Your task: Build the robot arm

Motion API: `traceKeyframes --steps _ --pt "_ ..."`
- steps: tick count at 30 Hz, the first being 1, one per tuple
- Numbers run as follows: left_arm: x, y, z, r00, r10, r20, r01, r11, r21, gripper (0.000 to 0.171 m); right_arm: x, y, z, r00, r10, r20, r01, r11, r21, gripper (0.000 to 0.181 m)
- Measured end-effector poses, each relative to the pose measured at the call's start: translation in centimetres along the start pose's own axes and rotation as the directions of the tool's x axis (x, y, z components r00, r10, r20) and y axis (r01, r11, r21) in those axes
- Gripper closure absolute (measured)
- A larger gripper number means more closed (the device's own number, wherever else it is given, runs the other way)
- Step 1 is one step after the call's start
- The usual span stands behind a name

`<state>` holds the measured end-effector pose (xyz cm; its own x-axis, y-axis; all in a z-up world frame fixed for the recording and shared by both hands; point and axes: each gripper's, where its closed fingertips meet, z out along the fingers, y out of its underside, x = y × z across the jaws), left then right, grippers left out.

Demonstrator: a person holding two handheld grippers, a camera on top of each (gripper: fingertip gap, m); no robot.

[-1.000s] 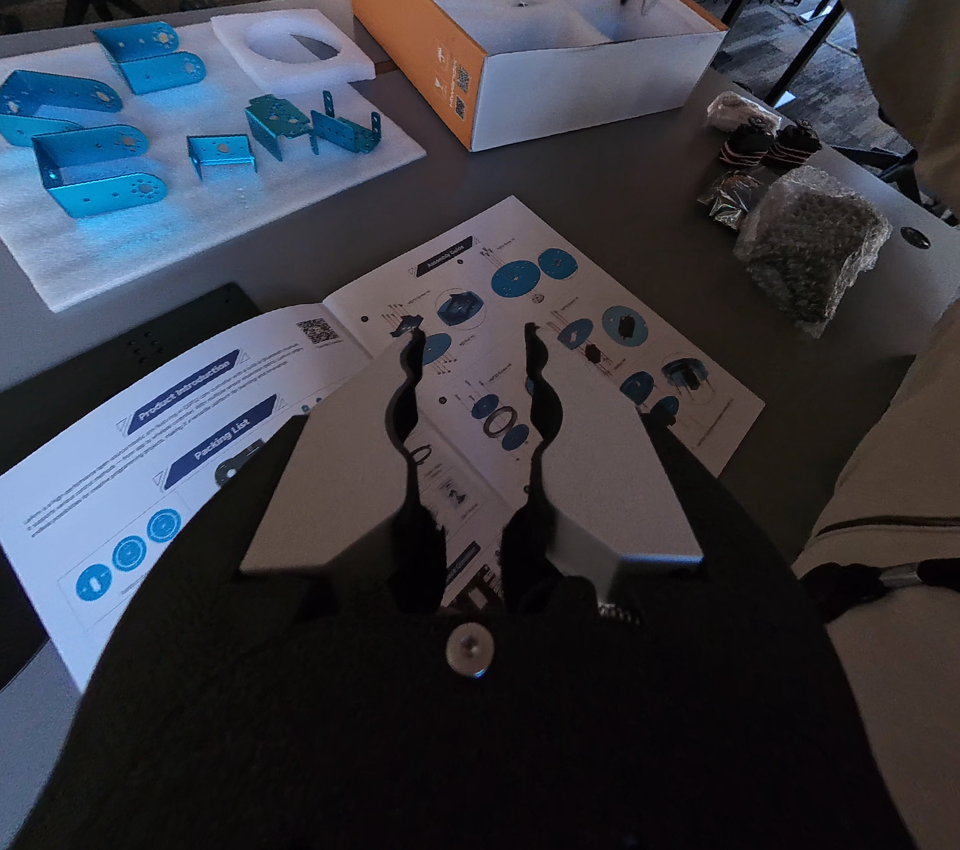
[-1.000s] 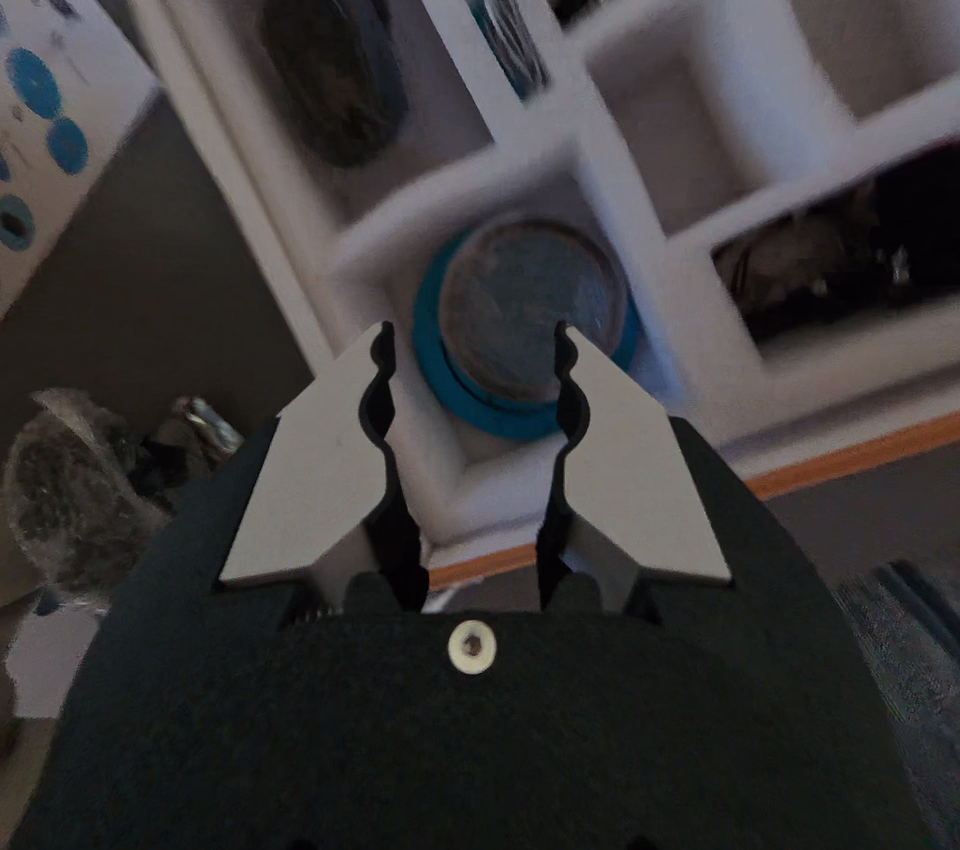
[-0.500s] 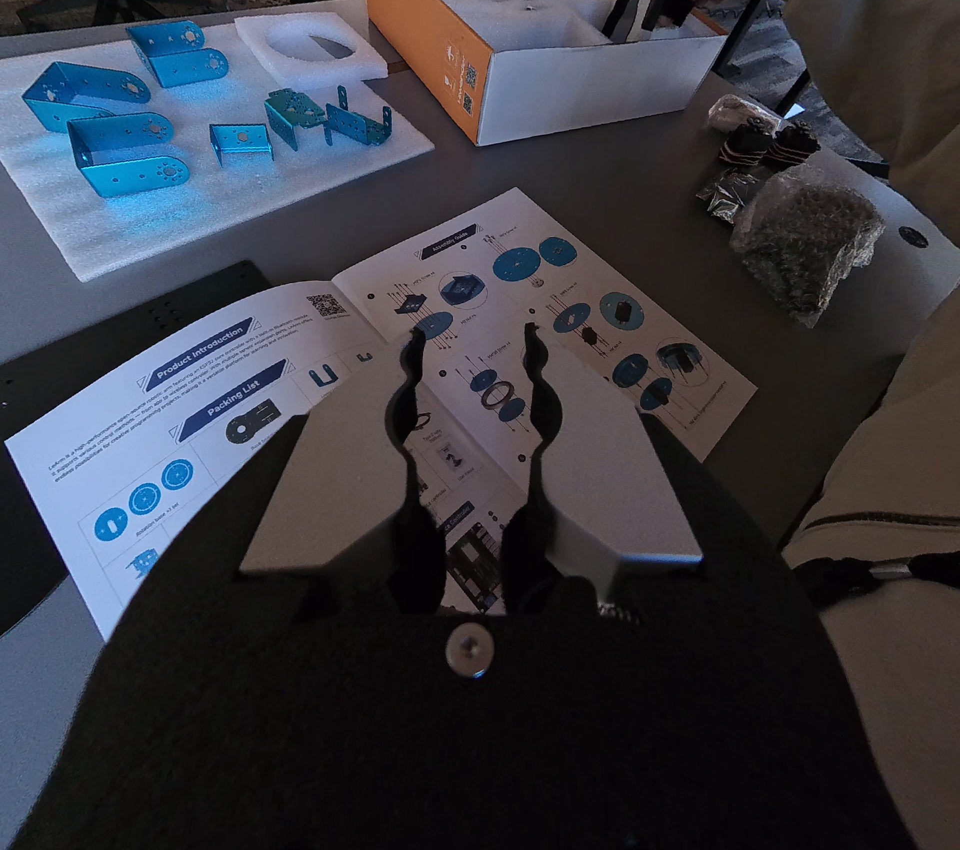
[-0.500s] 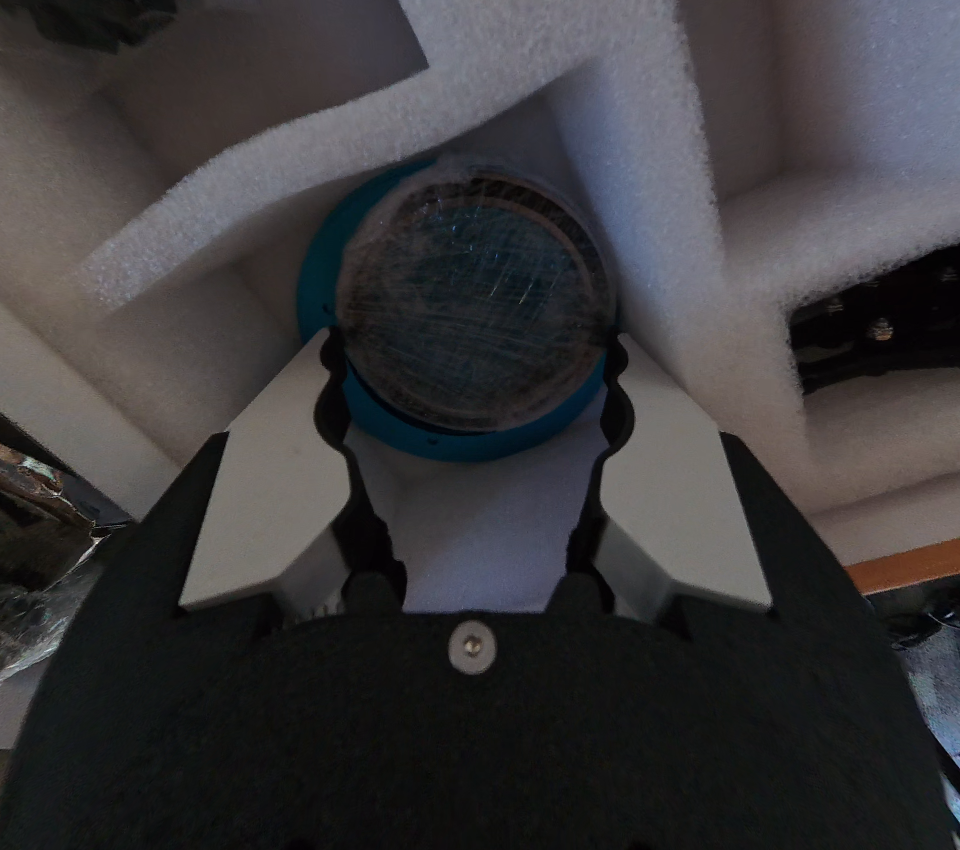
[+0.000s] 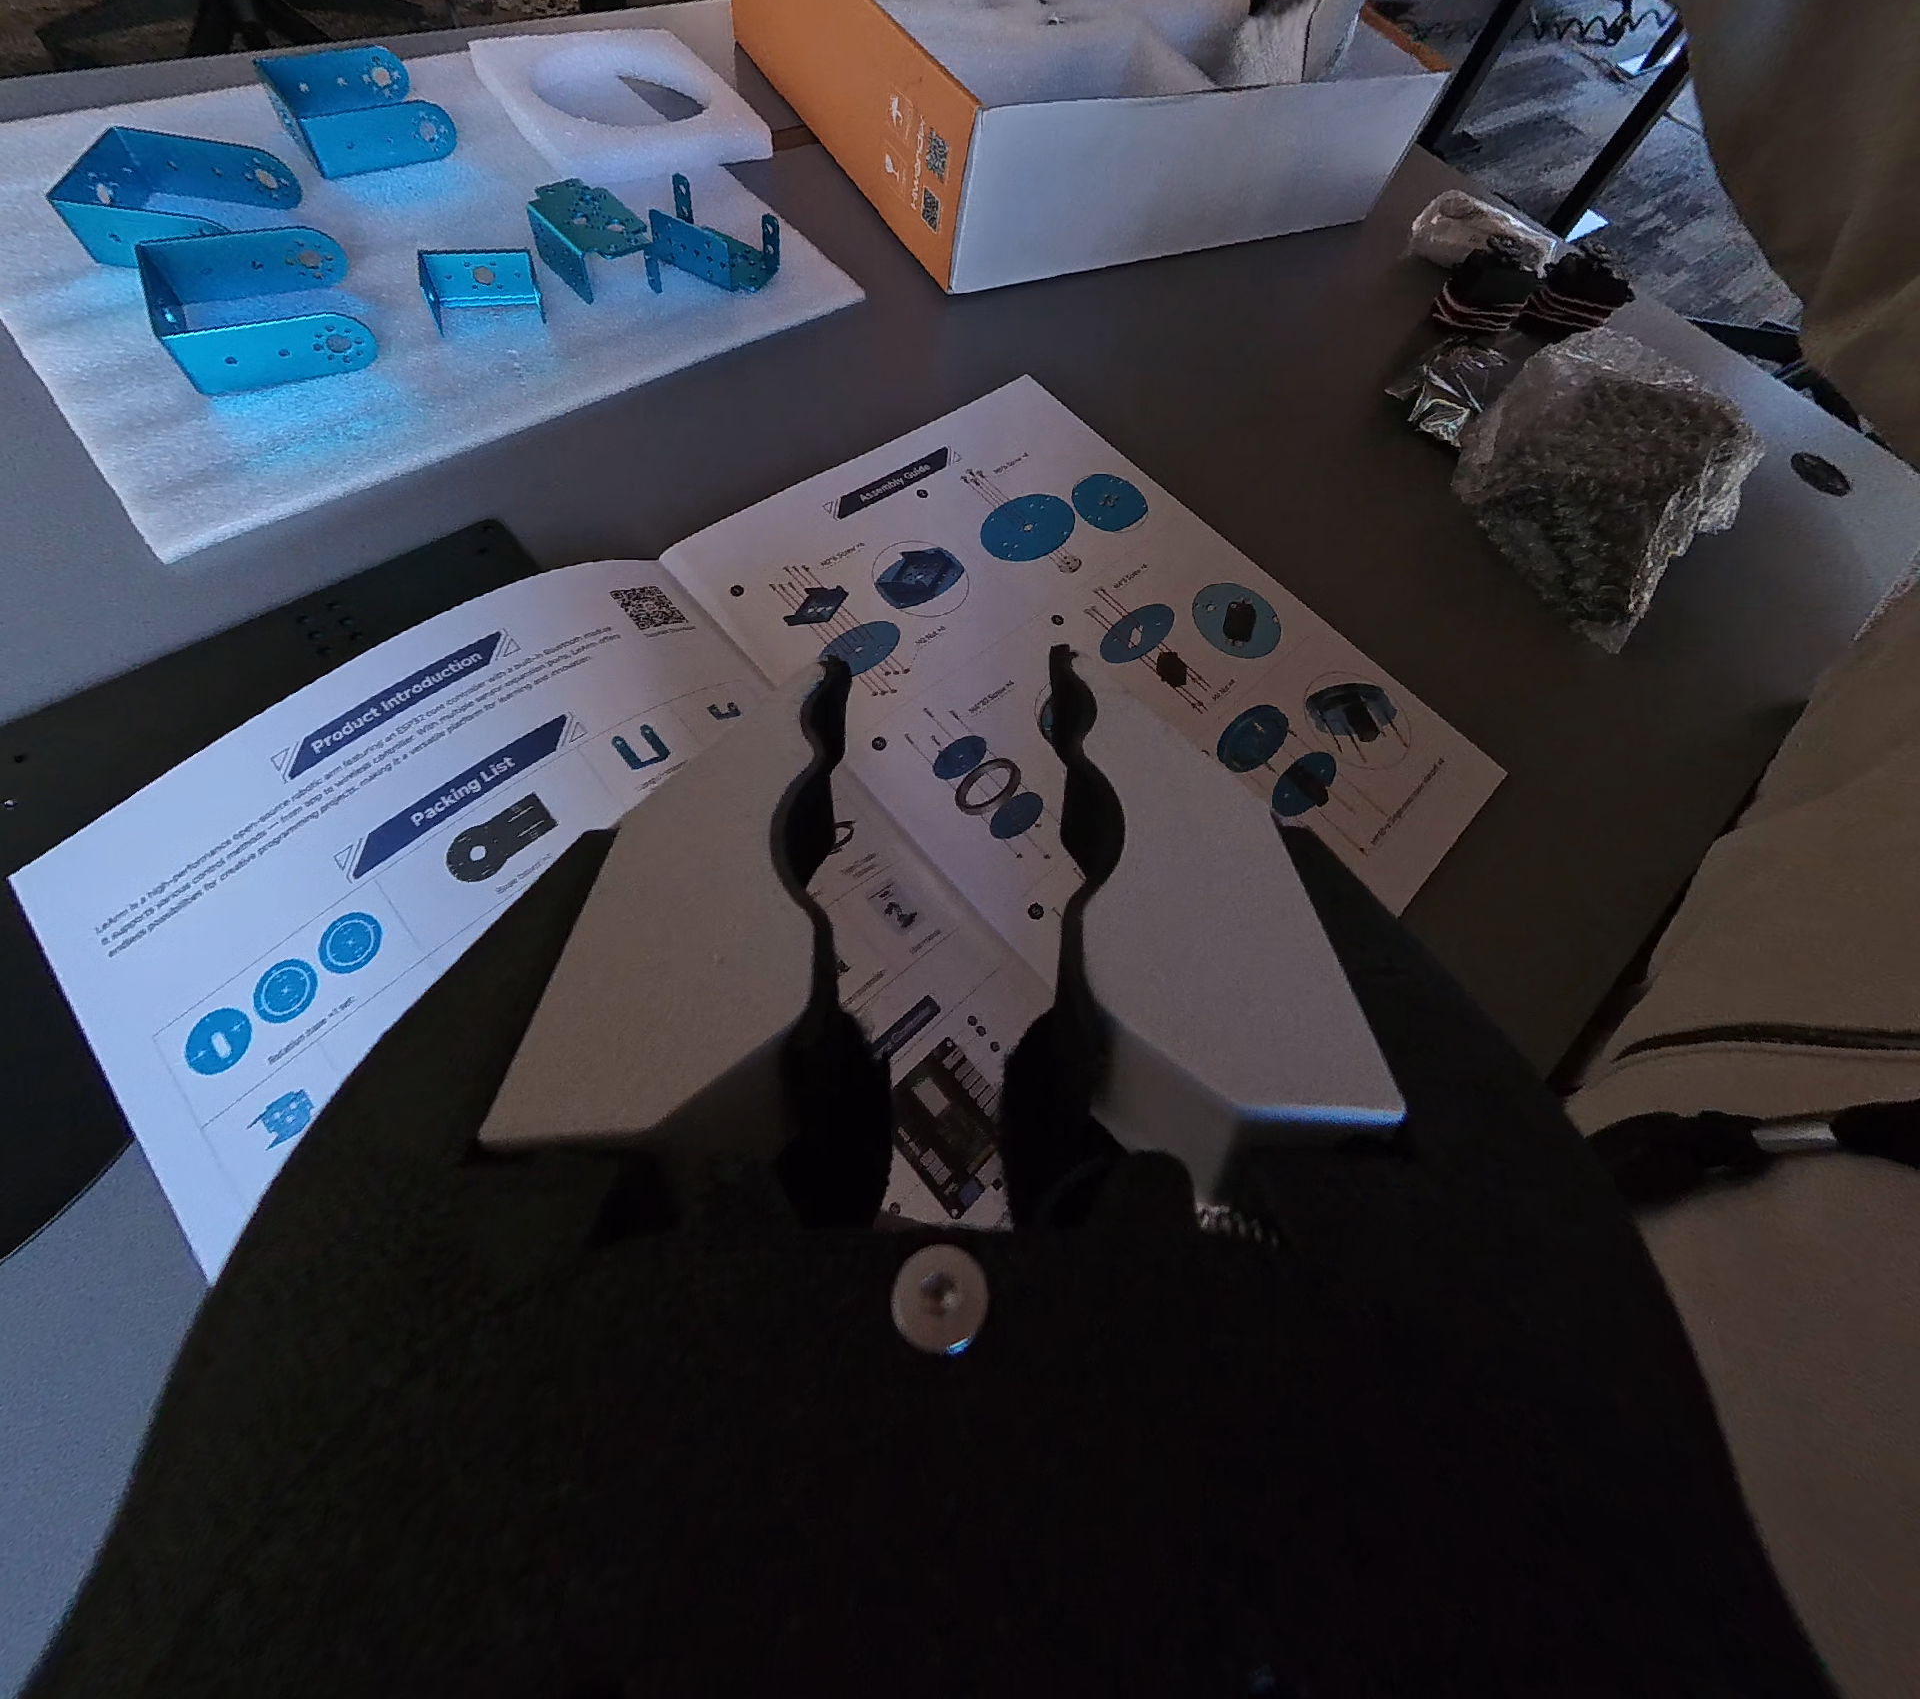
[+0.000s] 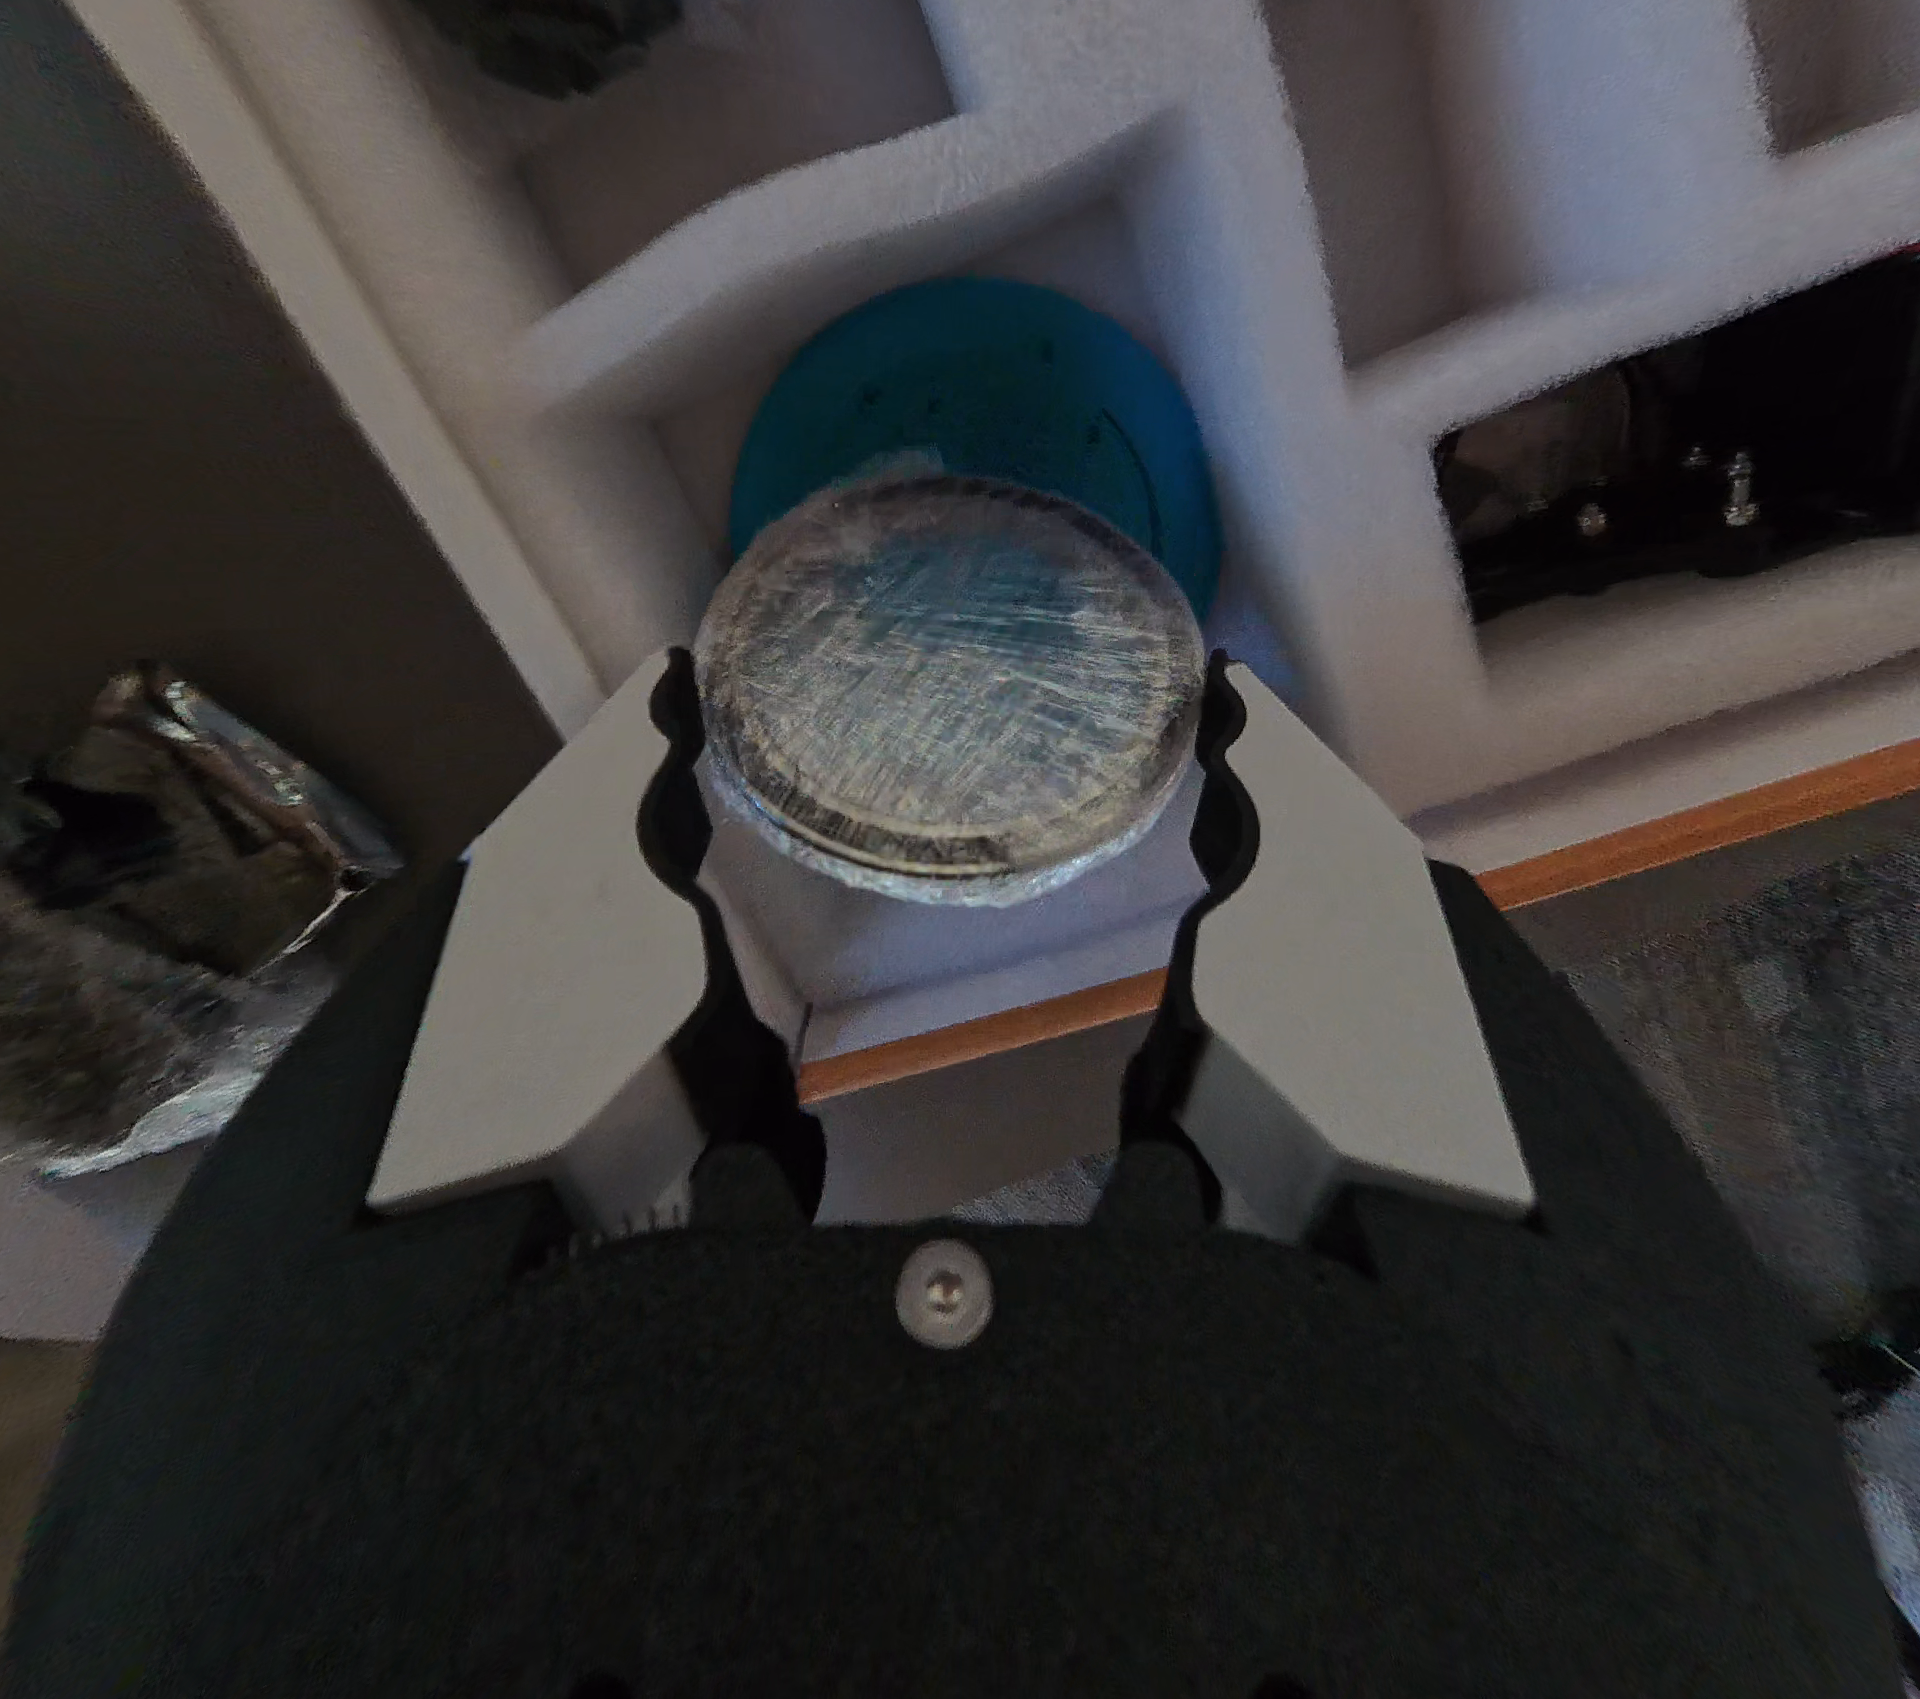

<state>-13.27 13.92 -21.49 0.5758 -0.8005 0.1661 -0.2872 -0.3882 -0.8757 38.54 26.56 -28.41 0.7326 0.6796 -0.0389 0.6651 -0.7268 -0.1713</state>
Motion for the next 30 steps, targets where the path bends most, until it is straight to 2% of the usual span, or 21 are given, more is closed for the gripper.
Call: traceKeyframes --steps 2,6,11,15,19,22,25,28,30 --pt "0.2 0.0 0.1 1.000 0.005 -0.003 -0.005 1.000 0.001 0.133 -0.2 -0.1 -0.4 1.000 0.009 0.015 -0.008 1.000 -0.012 0.087" --pt "0.5 0.2 0.3 1.000 0.006 -0.013 -0.006 1.000 -0.003 0.132 -0.5 1.7 1.0 1.000 -0.009 0.015 0.012 0.978 -0.210 0.087" --pt "1.3 -0.3 0.8 0.998 -0.007 -0.058 0.008 1.000 0.004 0.133 -0.3 1.8 1.1 1.000 -0.022 0.013 0.024 0.961 -0.276 0.087" --pt "4.3 -2.8 2.9 0.978 -0.025 -0.208 0.011 0.997 -0.070 0.133 -0.2 1.7 1.0 0.999 -0.050 0.009 0.051 0.949 -0.310 0.087" --pt "8.5 -7.4 6.4 0.917 -0.019 -0.398 -0.055 0.984 -0.172 0.133 -0.2 2.0 1.0 0.999 -0.021 0.029 0.030 0.925 -0.380 0.088" --pt "10.2 -12.1 12.0 0.887 0.042 -0.460 -0.125 0.981 -0.151 0.133 -0.2 2.3 1.2 0.998 0.028 0.061 0.000 0.909 -0.418 0.088" --pt "11.0 -15.8 20.3 0.884 0.090 -0.458 -0.181 0.970 -0.160 0.145 -0.1 2.3 1.1 0.997 0.026 0.078 0.006 0.924 -0.383 0.088" --pt "11.8 -18.1 29.7 0.891 0.004 -0.454 -0.133 0.958 -0.253 0.157 -0.1 2.4 1.0 0.996 0.010 0.085 0.017 0.948 -0.317 0.089" --pt "12.4 -18.6 35.9 0.894 -0.082 -0.441 -0.081 0.938 -0.338 0.166 -0.1 2.5 0.9 0.995 0.015 0.094 0.012 0.960 -0.279 0.090"
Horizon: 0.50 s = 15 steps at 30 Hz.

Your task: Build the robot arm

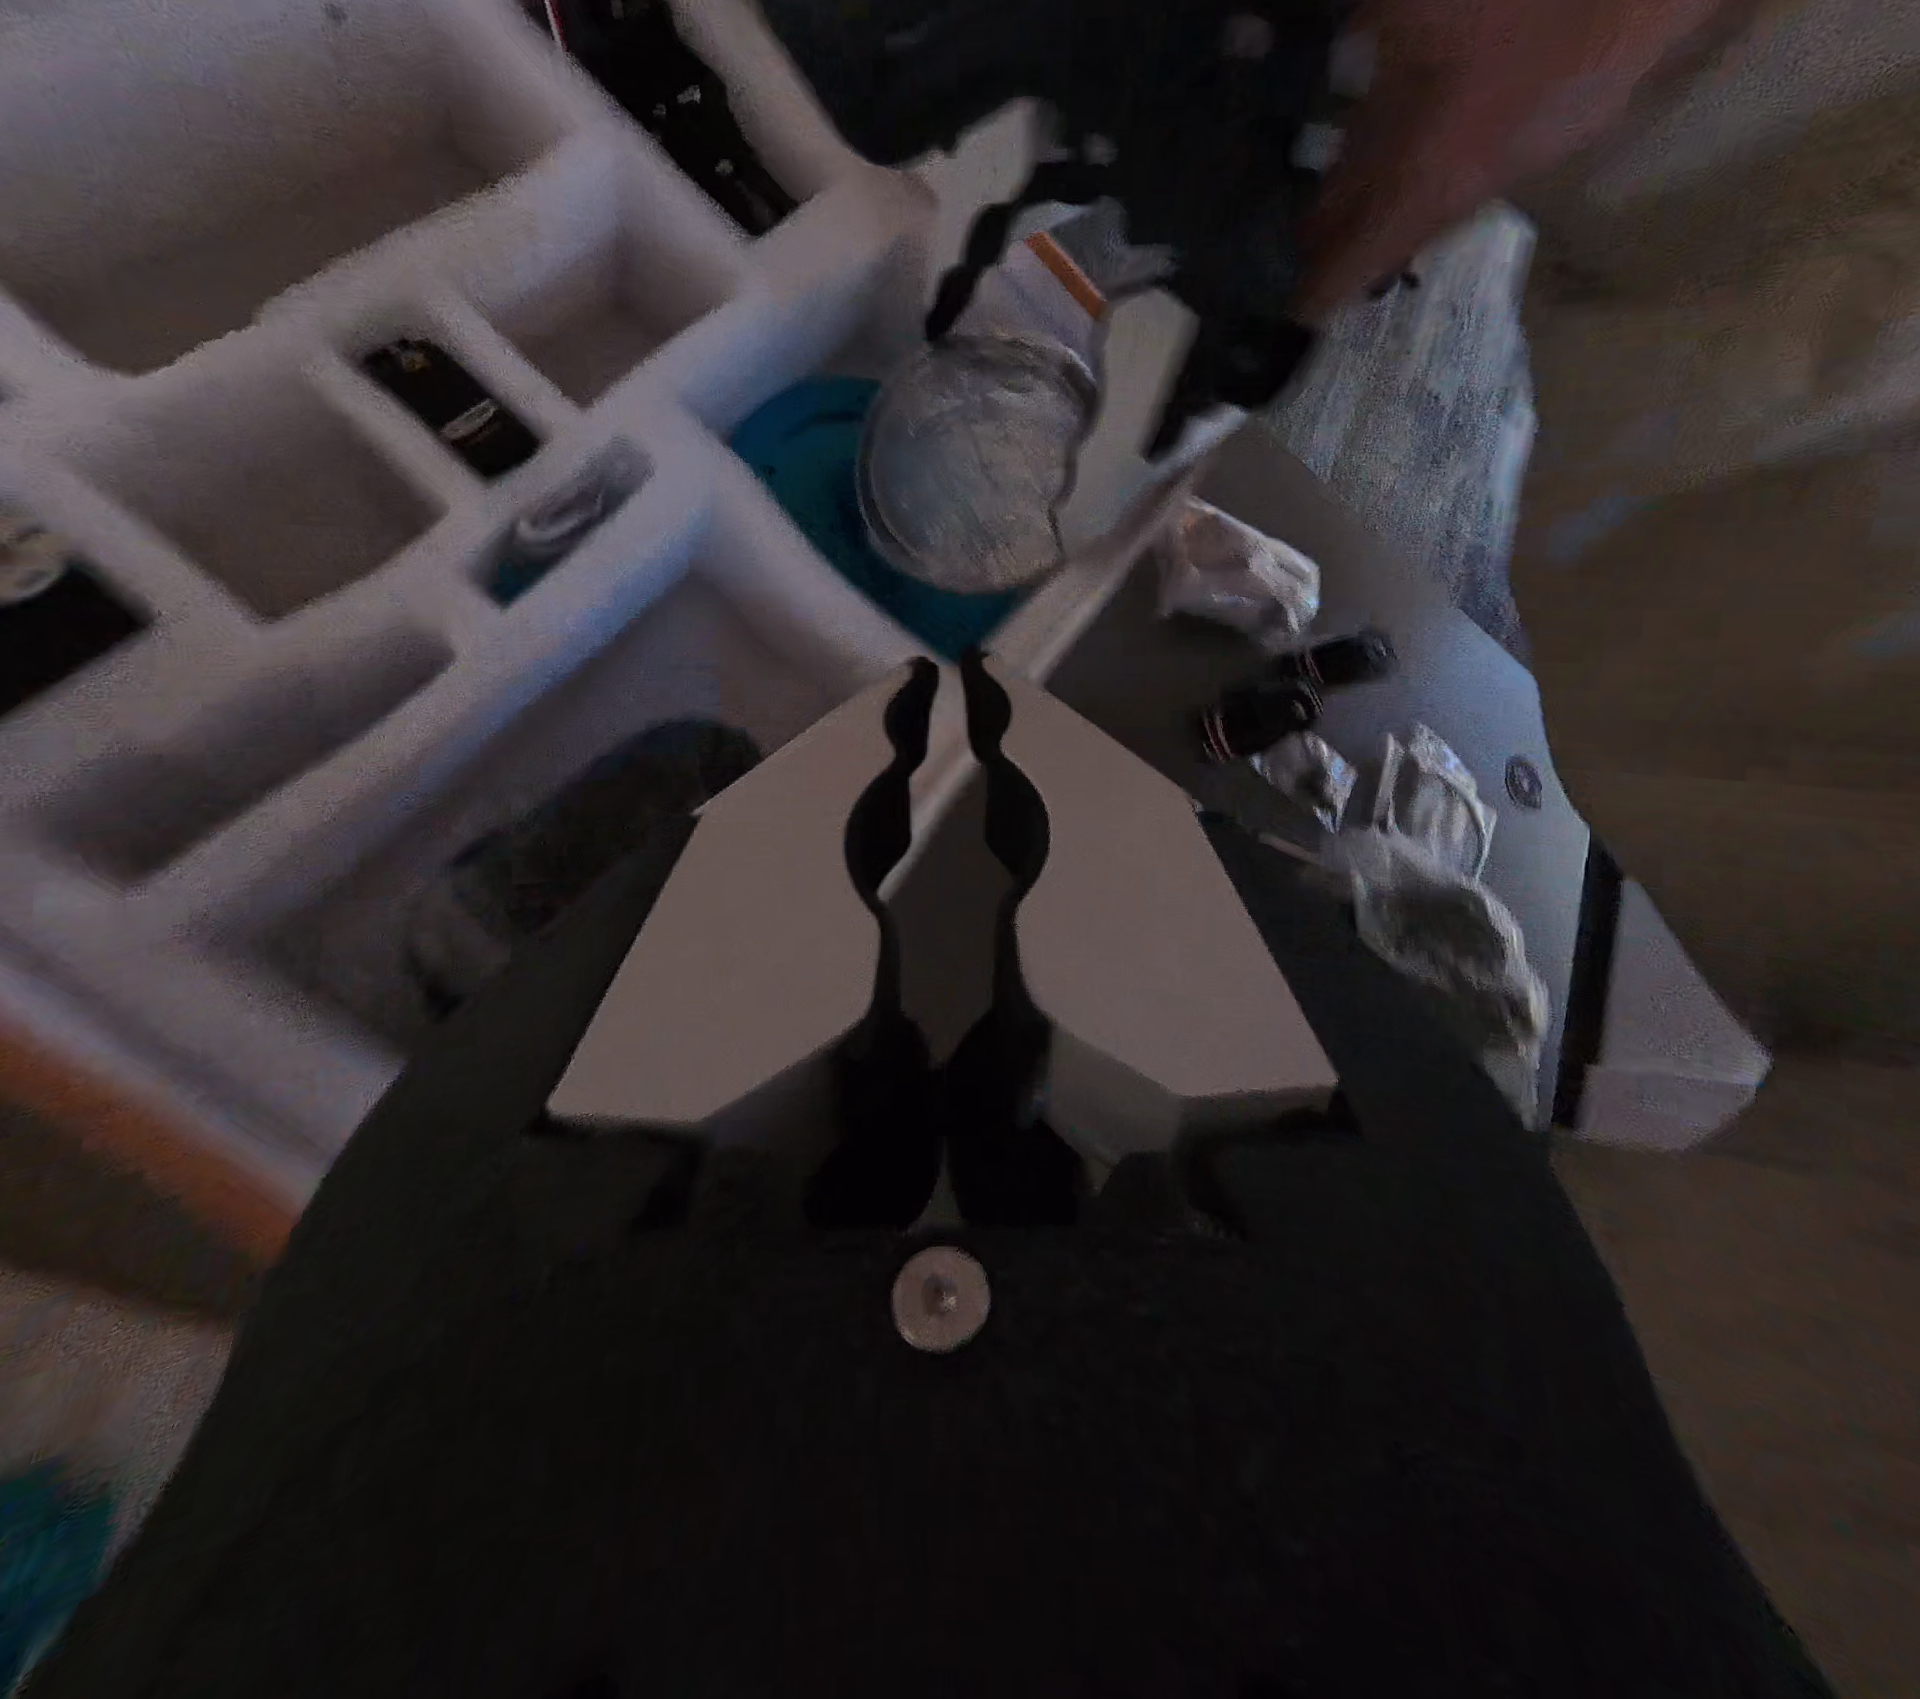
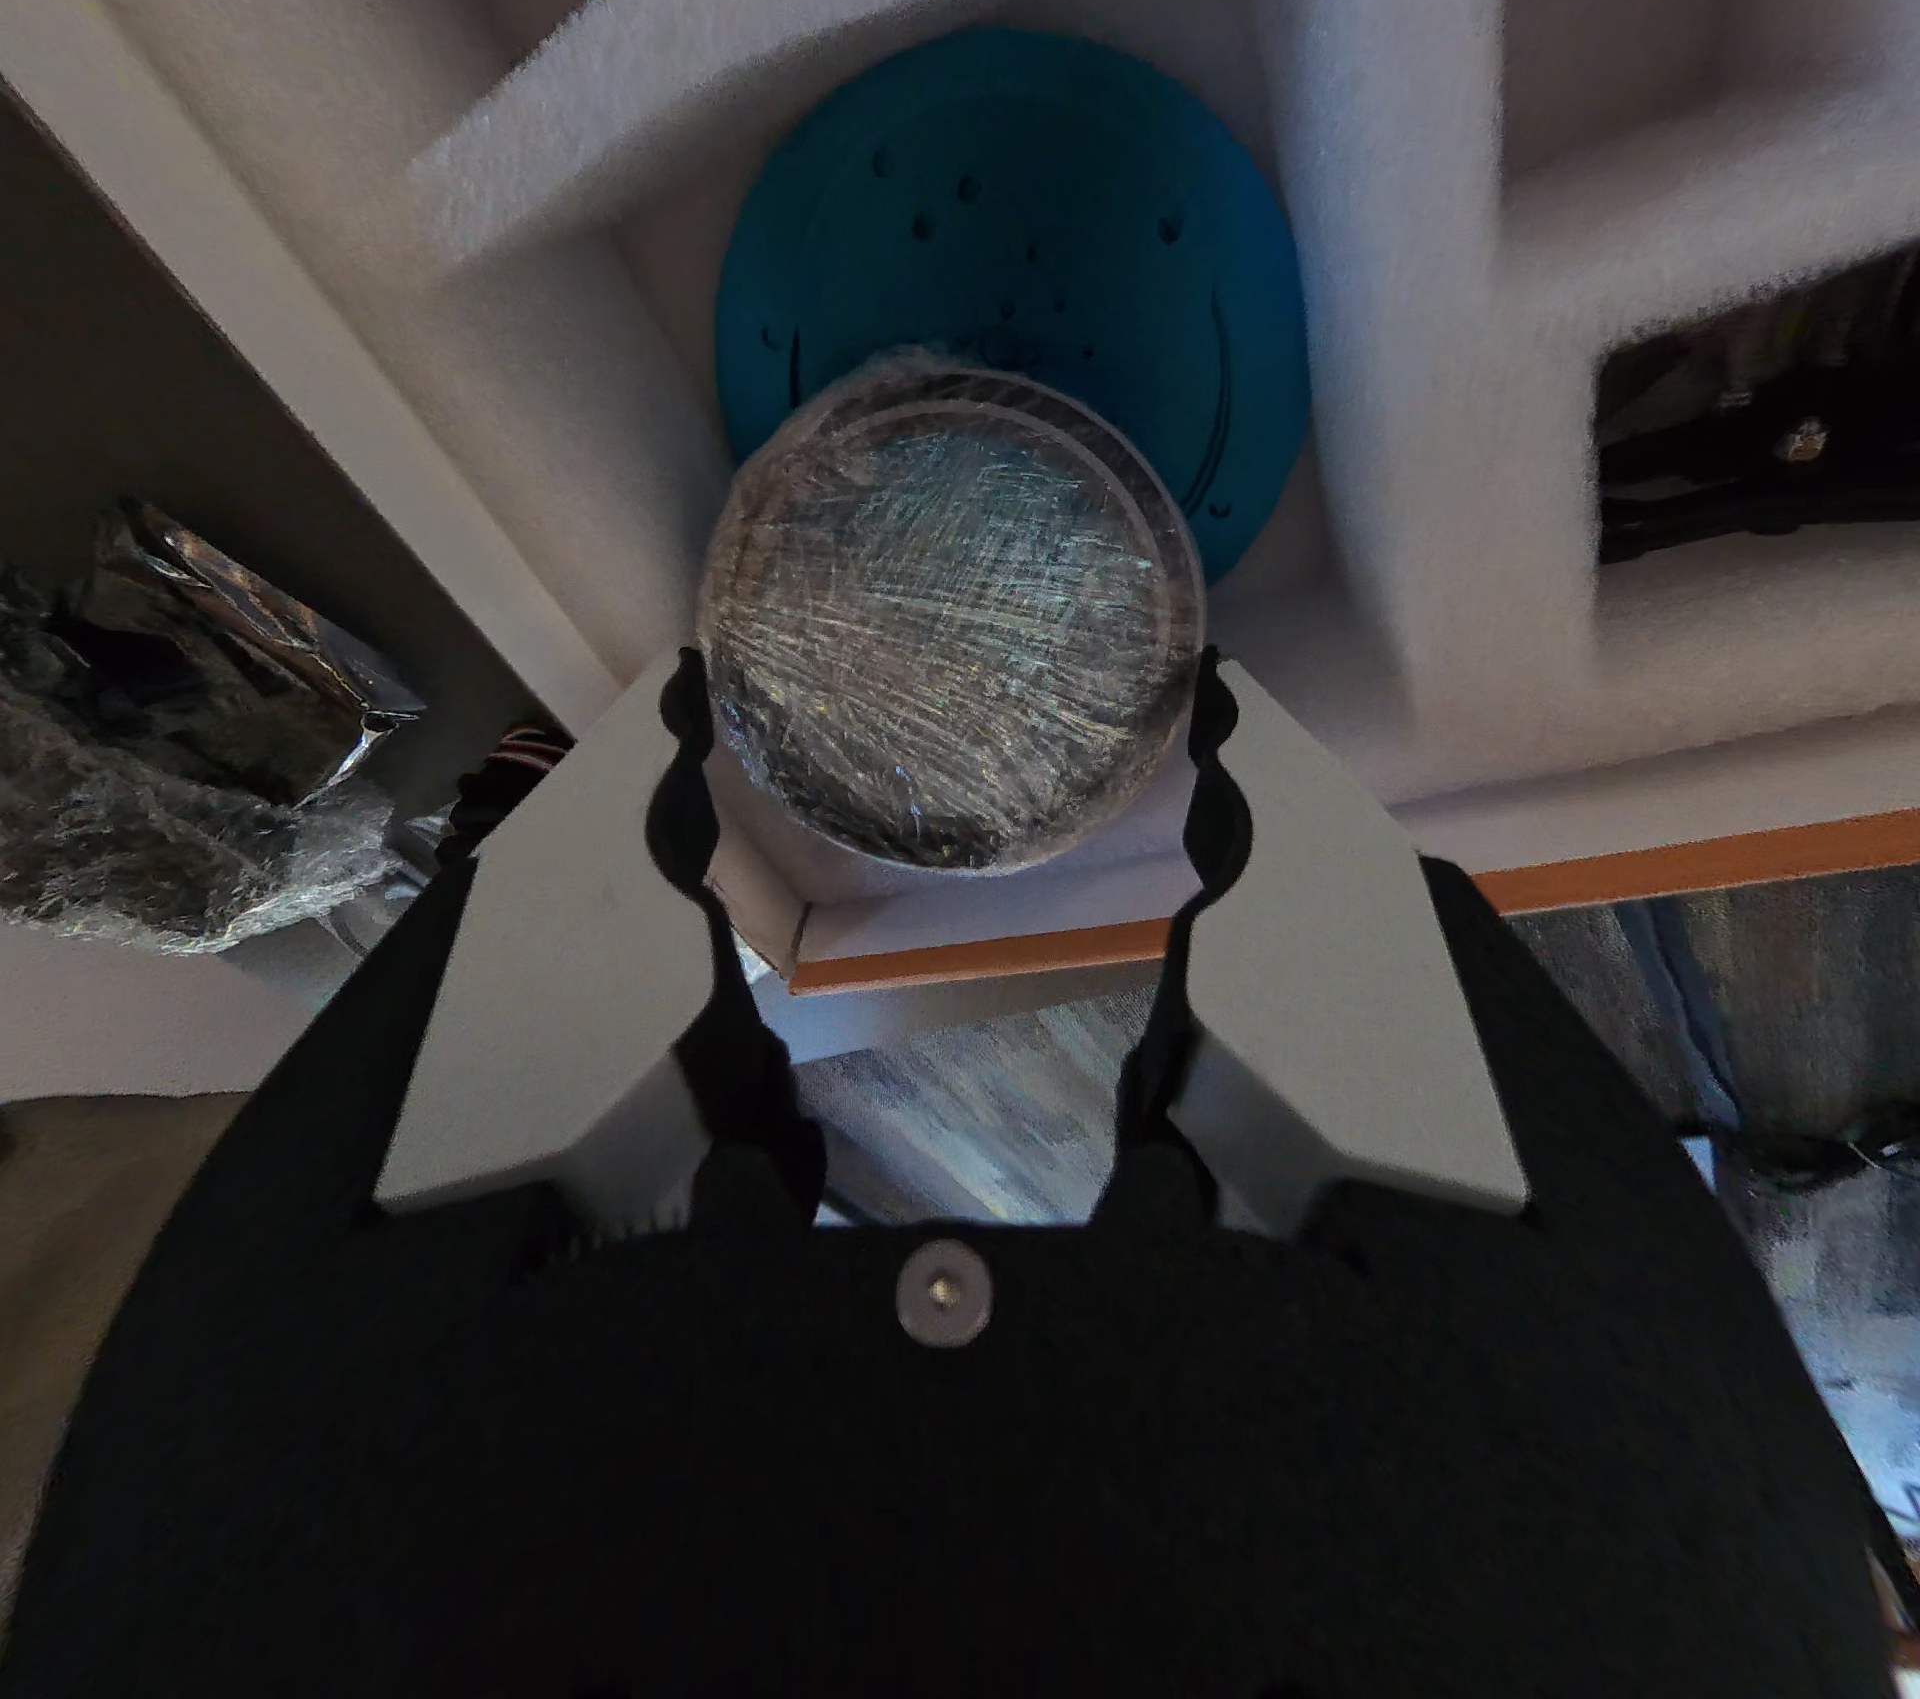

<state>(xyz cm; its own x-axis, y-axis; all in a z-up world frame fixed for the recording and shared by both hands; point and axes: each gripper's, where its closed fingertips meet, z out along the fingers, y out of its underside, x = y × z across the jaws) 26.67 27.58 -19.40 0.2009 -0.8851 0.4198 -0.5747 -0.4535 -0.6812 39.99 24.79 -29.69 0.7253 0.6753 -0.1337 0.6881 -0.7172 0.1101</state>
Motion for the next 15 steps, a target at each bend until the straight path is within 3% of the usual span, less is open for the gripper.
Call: traceKeyframes --steps 3,7,11,15 --pt "-1.9 -1.3 7.3 0.995 -0.102 0.011 0.103 0.985 -0.136 0.171 0.2 0.2 -0.3 1.000 0.017 0.023 -0.018 0.999 0.043 0.093" --pt "-2.7 -1.1 13.5 0.991 -0.105 0.087 0.125 0.956 -0.267 0.171 0.5 0.7 -0.6 0.999 0.031 0.037 -0.034 0.996 0.082 0.101" --pt "-1.3 -1.4 16.5 0.973 -0.227 0.047 0.231 0.930 -0.287 0.171 0.5 1.2 -0.1 0.996 0.058 0.073 -0.066 0.990 0.121 0.101" --pt "-1.1 -0.6 17.1 0.979 -0.195 0.055 0.202 0.926 -0.318 0.171 0.6 1.4 -0.9 0.996 0.039 0.084 -0.058 0.968 0.244 0.107"
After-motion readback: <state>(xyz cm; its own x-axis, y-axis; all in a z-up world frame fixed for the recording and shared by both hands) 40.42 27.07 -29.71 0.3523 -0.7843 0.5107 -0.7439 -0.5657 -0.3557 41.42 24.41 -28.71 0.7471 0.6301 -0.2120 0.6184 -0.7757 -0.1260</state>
